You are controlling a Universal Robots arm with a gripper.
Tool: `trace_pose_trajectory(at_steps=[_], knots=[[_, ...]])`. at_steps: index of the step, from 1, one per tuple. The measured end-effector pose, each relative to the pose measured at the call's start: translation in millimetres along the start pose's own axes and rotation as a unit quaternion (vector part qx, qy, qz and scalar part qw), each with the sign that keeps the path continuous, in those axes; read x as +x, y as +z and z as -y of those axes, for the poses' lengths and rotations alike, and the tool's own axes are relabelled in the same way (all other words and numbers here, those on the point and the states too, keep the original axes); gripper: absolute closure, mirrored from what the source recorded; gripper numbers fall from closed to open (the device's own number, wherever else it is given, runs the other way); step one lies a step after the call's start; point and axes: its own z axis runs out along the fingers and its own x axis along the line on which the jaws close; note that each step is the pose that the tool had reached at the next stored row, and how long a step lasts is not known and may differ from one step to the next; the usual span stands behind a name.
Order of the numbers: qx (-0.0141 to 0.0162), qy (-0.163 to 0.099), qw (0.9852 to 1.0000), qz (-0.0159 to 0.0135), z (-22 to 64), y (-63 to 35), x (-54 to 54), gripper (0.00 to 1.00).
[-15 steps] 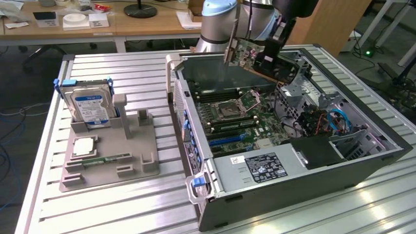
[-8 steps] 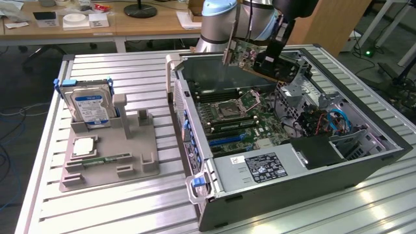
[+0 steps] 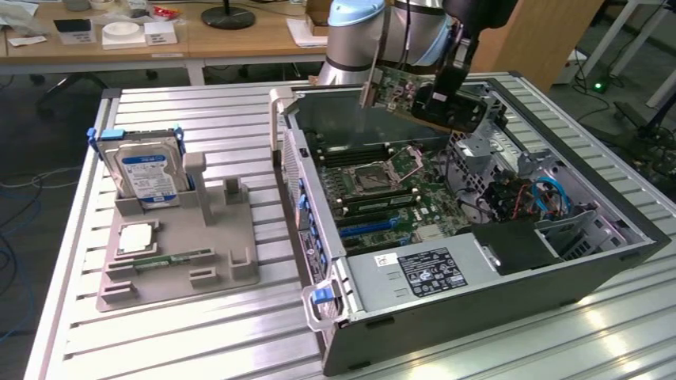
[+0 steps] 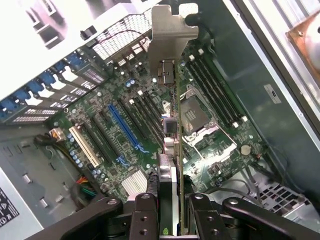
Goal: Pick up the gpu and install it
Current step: 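Insert the gpu into the slot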
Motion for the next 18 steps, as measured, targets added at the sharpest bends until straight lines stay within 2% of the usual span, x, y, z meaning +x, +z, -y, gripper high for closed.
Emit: trace_pose_trajectory(at_steps=[4, 9, 18], knots=[[-0.0002, -0.021, 0.9998, -0.0011, 0.0, 0.0, 0.0, 0.71], [-0.0004, -0.049, 0.9988, -0.0025, 0.1, 0.0, 0.1, 0.71], [-0.0009, -0.098, 0.9952, -0.0051, 0.1, 0.0, 0.2, 0.71]])
